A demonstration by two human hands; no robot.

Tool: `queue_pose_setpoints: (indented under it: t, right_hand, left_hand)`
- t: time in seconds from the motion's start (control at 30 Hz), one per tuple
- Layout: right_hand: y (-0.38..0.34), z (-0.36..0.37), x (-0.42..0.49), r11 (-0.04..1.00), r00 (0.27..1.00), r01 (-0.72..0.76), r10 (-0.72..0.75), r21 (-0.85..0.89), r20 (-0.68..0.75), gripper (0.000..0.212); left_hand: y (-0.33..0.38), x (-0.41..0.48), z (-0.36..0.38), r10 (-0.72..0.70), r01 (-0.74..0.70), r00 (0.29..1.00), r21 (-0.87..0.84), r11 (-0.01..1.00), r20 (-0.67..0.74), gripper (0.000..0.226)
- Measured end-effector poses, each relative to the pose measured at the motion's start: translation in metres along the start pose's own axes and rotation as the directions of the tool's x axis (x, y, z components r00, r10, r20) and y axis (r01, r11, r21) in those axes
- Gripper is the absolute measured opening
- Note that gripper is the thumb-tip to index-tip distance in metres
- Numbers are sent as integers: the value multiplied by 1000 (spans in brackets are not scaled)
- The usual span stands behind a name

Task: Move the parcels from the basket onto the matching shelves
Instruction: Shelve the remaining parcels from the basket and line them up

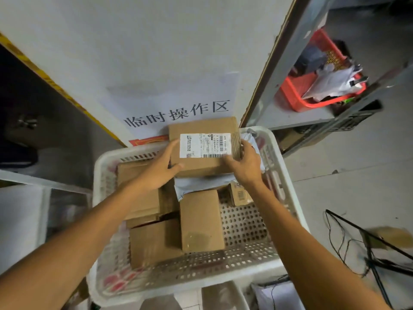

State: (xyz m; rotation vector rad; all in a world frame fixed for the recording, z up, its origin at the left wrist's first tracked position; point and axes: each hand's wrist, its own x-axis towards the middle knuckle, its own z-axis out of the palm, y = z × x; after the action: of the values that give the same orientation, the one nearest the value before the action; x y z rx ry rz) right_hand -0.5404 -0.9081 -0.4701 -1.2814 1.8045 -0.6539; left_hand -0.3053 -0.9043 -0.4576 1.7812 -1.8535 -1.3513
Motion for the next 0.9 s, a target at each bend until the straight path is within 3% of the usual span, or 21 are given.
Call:
queue_pose_setpoints:
  t: [0.13,0.27,0.37,0.6,0.9]
  right_hand:
    - [10,5,7,959,999,-45,36,279,38,65]
    - [25,10,-4,914,1000,-6,-2,406,17,64]
    - [32,12,-17,903,1000,17,-26,430,16,63]
    - [32,3,-47,857,990,-94,25,508,141,59]
    - [-1,5,-101,848,998,-18,-18,530,62,43]
  left_hand:
    - [-4,4,5,-150,137,988,-289,947,-22,91]
    - [-4,-4,19,-223,198,975,-438,877,-4,76]
    - [-6,-20,27,-277,233,961,-482,845,-21,76]
    - [-9,-62,41,-293,217,955,-553,804,-51,73]
    - [-12,-114,16,-255,104,942,-530,841,-220,66]
